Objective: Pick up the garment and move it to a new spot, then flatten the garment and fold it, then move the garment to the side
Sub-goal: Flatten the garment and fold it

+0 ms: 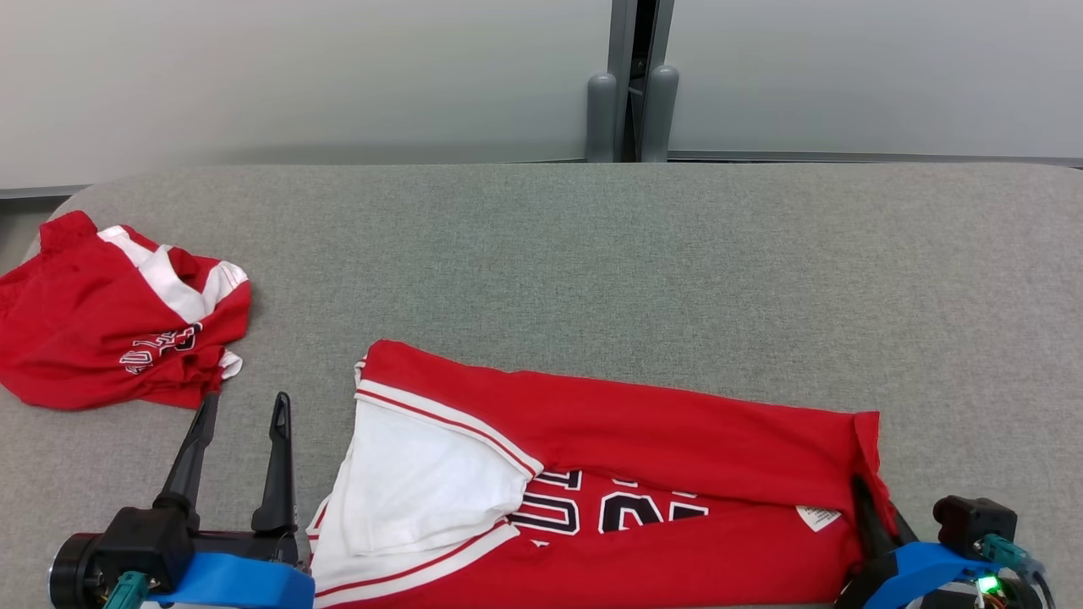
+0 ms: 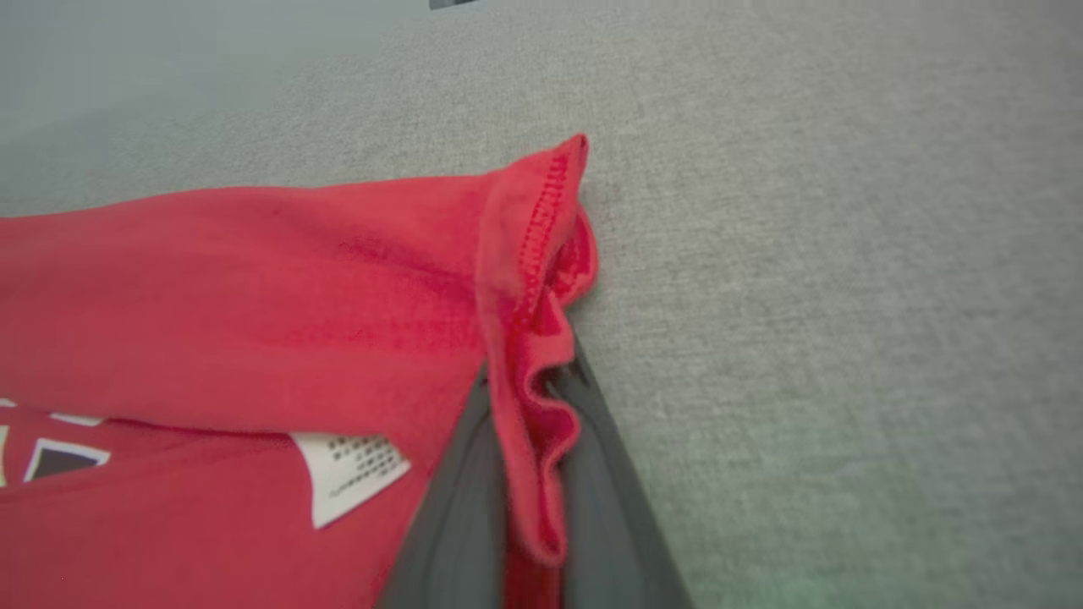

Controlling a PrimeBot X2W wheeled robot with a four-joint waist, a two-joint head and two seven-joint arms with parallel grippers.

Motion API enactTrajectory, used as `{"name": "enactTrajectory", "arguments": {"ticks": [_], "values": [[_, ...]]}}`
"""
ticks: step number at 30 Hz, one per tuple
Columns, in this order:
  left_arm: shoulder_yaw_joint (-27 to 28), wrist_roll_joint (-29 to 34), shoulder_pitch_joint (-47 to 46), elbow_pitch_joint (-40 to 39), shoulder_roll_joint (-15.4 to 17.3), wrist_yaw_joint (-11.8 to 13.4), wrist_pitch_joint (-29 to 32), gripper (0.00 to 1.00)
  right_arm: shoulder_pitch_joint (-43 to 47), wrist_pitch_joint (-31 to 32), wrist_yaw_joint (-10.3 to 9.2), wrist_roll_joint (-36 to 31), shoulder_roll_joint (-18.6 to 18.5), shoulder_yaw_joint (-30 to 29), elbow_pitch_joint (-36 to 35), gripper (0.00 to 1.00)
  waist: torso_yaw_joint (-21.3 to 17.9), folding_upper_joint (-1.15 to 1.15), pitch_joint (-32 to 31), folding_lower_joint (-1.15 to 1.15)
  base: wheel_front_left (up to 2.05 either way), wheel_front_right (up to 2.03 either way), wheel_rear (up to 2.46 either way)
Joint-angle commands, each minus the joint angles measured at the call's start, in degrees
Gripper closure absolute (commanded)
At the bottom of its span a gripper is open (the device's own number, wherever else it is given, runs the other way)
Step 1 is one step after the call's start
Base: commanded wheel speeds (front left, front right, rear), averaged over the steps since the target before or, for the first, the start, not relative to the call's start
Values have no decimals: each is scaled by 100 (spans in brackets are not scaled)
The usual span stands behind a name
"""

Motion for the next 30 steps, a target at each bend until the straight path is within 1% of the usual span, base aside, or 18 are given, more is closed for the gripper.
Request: {"name": "enactTrajectory", "arguments": {"ticks": [1,6,12,15,19,25,30], "values": [[56,44,78,-14,-11,-25,-17,0,-61,-31,-4,38,-54,-22,27,100,-10,0,-2,0,0,0,0],[226,195,93,-62,-117,-129,-17,0,-244,-137,-8,84,-412,-288,16,100,-75,0,-14,0,0,0,0],[324,302,65,-60,-199,-226,-17,0,-482,-95,-7,-41,-1084,-867,132,100,-153,0,2,0,0,0,0],[360,336,36,-56,-228,-254,-17,0,-571,-23,-5,-132,-1281,-1024,165,100,-174,0,8,0,0,0,0],[393,366,56,-58,-259,-289,-17,0,-611,27,-5,-211,-1269,-1010,53,100,-207,0,-2,0,0,0,0],[415,384,105,-22,-287,-309,-17,0,-470,-17,-4,-253,-938,-721,-328,100,-248,0,-39,0,0,0,0],[435,399,144,0,-299,-337,-17,0,-231,35,-3,-163,-583,-279,-944,100,-266,0,-74,0,0,0,0]]}}
